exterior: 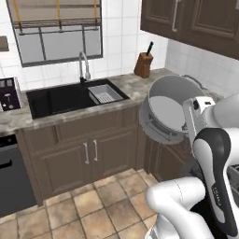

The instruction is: Move the pot and pan from the stove into the sink.

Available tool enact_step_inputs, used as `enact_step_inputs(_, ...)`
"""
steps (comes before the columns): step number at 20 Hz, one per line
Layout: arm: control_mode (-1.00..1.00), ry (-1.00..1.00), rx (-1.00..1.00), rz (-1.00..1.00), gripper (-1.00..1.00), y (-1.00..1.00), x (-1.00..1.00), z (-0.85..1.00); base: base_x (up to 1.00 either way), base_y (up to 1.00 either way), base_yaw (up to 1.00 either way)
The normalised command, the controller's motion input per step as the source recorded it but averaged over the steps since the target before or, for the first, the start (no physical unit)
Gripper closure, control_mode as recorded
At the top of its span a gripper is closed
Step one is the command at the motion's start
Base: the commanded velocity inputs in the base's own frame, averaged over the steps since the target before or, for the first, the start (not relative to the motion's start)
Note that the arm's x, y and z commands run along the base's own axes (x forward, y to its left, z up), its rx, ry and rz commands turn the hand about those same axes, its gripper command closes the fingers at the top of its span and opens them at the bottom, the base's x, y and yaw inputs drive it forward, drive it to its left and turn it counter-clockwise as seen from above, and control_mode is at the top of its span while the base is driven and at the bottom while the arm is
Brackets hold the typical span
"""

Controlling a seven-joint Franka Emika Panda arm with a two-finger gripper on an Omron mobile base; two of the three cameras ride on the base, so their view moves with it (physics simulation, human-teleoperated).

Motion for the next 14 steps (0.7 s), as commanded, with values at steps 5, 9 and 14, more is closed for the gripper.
enact_step_inputs(5, 1.0, 0.0, 0.0, 0.0, 1.0, 0.0, 0.0, 0.0, -0.15, -0.06, 0.37)
enact_step_inputs(9, 1.0, 0.0, 0.0, 0.0, 1.0, 0.0, 0.0, 0.0, -0.17, -0.01, 0.35)
enact_step_inputs(14, 1.0, 0.0, 0.0, 0.0, 1.0, 0.0, 0.0, 0.0, -0.03, -0.01, 0.04)
